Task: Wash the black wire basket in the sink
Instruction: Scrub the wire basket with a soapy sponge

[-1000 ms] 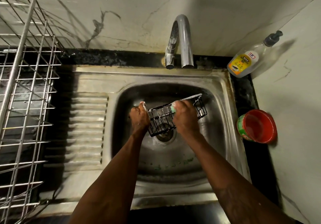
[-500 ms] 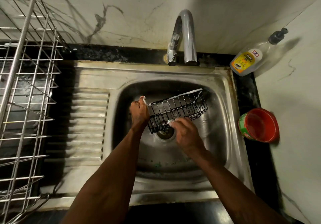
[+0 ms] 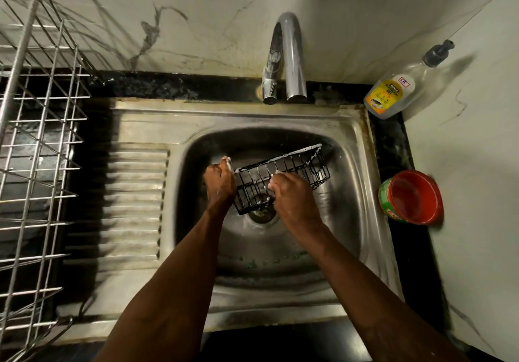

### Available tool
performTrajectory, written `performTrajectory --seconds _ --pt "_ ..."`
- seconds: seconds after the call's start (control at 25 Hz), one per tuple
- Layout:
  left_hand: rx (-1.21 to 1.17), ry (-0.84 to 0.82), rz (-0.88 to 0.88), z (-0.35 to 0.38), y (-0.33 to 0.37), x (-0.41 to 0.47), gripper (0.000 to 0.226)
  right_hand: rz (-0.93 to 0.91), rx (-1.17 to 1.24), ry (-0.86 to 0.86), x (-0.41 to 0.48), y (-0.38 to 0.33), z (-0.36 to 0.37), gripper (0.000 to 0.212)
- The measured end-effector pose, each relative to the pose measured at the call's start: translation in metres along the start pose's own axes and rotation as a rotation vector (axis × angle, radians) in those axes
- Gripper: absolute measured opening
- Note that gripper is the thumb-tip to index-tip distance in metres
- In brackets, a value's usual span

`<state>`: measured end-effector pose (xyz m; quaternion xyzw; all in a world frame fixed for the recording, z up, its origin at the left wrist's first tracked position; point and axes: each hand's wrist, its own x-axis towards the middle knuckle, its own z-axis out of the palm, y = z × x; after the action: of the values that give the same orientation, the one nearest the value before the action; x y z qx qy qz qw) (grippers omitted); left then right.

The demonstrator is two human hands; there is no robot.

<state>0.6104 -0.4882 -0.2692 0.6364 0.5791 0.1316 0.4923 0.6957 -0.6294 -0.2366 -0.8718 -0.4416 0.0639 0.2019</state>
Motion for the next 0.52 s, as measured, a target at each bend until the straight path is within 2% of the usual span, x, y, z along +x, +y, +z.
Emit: performTrajectory --seconds 0.08,0.16,0.28,0.36,0.44,0.52 --pt "-0.175 0.055 -0.037 0.002 0.001 -0.001 0.049 -0.023 -0.030 -0.088 -0.005 0.010 -0.008 0.019" --pt "-0.164 0.059 -0.007 0.000 0.003 -0.006 0.052 0.019 -0.014 -0.158 -0.009 0.014 -0.018 0.027" --pt "-0.197 0.033 -0.040 -0.001 0.003 -0.006 0.050 0.047 -0.057 -0.046 0.001 0.020 -0.025 0.013" --pt "-0.198 0.040 -0.063 -0.002 0.006 -0.006 0.048 0.103 -0.001 0.051 0.014 0.018 -0.018 0.019" --pt "-0.217 0.048 -0.068 -0.001 0.006 -0.006 0.047 0.035 0.009 0.019 0.021 0.000 -0.002 0.025" --pt "-0.217 0.057 -0.098 0.000 0.007 -0.006 0.045 -0.068 0.023 -0.046 0.015 -0.027 0.012 0.010"
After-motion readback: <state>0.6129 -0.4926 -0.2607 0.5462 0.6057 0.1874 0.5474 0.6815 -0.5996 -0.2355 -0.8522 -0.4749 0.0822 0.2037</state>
